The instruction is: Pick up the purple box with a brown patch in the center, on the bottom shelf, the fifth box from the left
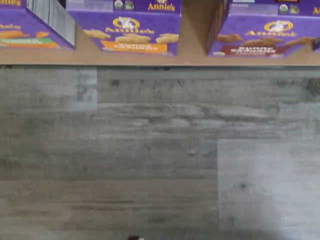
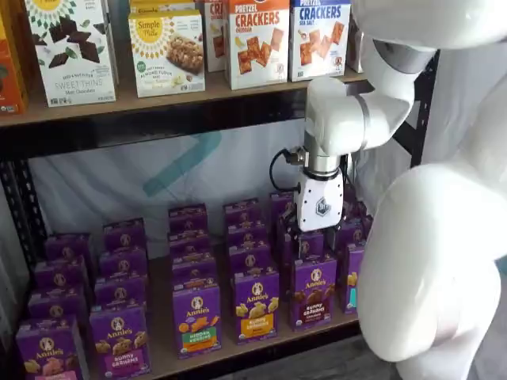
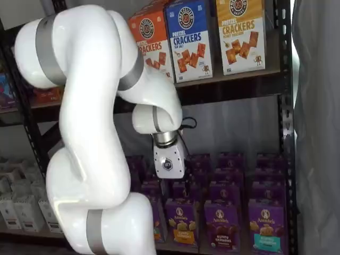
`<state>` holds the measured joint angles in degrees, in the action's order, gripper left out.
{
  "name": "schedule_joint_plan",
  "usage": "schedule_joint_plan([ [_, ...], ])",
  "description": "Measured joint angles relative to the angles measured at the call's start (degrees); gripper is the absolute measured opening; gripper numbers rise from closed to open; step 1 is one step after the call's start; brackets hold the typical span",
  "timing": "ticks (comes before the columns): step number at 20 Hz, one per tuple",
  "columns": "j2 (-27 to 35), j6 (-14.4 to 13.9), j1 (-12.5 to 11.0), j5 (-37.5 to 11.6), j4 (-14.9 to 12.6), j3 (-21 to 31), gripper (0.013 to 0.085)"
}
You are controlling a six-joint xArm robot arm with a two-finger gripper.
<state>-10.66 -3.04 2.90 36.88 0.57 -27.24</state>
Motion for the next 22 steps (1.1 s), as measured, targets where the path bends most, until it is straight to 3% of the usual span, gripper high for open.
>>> schedule_joint_plan([
  [9, 13.45, 2.87, -1.94, -11.41, 0.81, -3.54, 0.085],
  [14, 21.7, 0.77, -3.41, -16.83, -3.13, -6.85, 0.085],
  [22, 31.11, 1.48, -5.54, -20.75, -4.64, -12.51, 0.085],
])
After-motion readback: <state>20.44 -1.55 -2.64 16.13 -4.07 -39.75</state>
